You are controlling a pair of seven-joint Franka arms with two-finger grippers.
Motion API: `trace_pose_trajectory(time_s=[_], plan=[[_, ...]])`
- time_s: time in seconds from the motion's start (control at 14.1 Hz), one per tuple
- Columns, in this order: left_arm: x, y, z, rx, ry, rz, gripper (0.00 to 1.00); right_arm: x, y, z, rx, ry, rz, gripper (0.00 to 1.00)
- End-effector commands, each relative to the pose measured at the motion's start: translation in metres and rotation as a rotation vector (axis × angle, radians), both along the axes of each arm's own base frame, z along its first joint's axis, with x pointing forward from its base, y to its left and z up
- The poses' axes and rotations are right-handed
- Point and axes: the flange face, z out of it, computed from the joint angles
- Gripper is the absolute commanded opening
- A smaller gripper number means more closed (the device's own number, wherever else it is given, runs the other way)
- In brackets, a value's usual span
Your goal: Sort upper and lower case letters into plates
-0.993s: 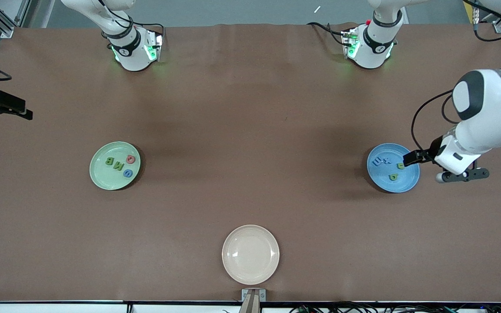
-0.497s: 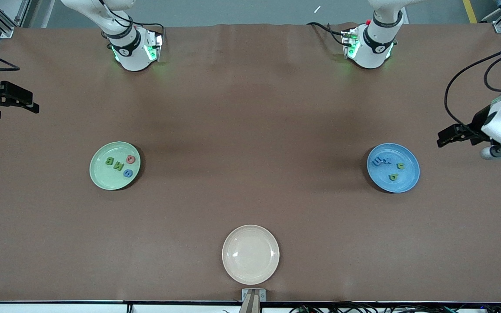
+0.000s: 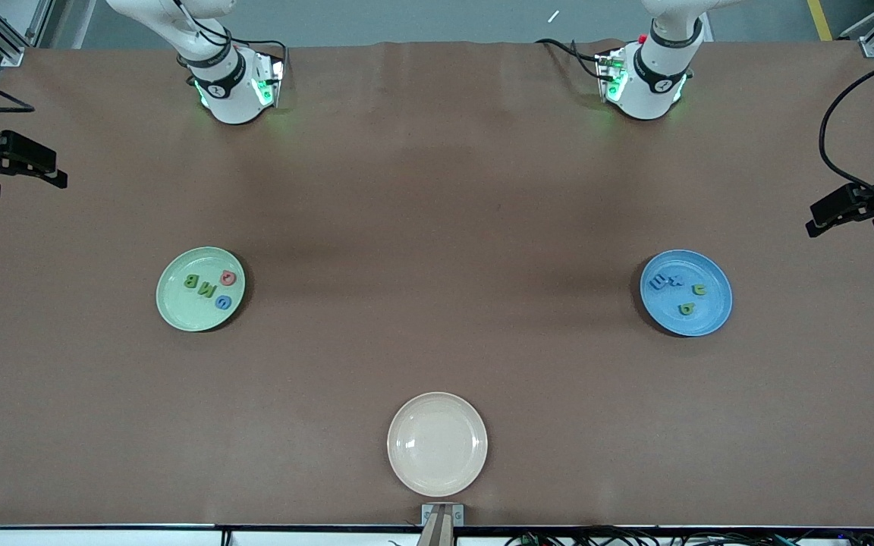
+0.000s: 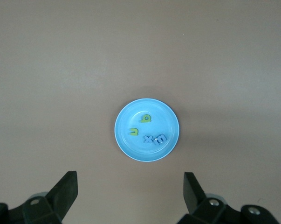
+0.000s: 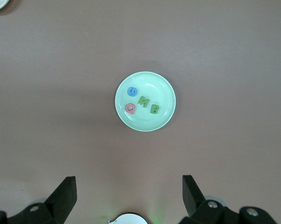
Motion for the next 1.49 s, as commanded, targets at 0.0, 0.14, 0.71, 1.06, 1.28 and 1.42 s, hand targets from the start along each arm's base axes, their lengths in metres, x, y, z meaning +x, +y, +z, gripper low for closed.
trace_pose_trajectory(time_s=[0.0, 0.14, 0.71, 1.06, 1.28, 1.42], plan=[[0.002, -0.005, 0.003, -0.008, 0.01, -0.026, 1.0, -0.011, -0.006, 0.003, -0.03, -0.013, -0.044, 1.0], [0.003, -0.013, 0.002, -0.007, 0.012, -0.04, 1.0, -0.013, -0.007, 0.006, -0.041, -0.015, -0.07, 1.0], [0.004, -0.023, 0.003, -0.035, 0.005, -0.042, 1.0, -0.026, -0.019, -0.003, -0.029, -0.024, -0.095, 1.0], [0.005, -0.016, 0.002, -0.035, 0.007, -0.031, 1.0, -0.027, -0.01, -0.002, -0.025, -0.02, -0.08, 1.0], [0.004, -0.017, 0.003, -0.033, 0.005, -0.028, 1.0, -0.043, -0.002, 0.016, -0.025, -0.028, -0.061, 1.0], [0.002, -0.021, 0.008, -0.033, -0.002, -0.025, 1.0, -0.04, 0.019, 0.014, -0.024, -0.035, -0.02, 1.0]])
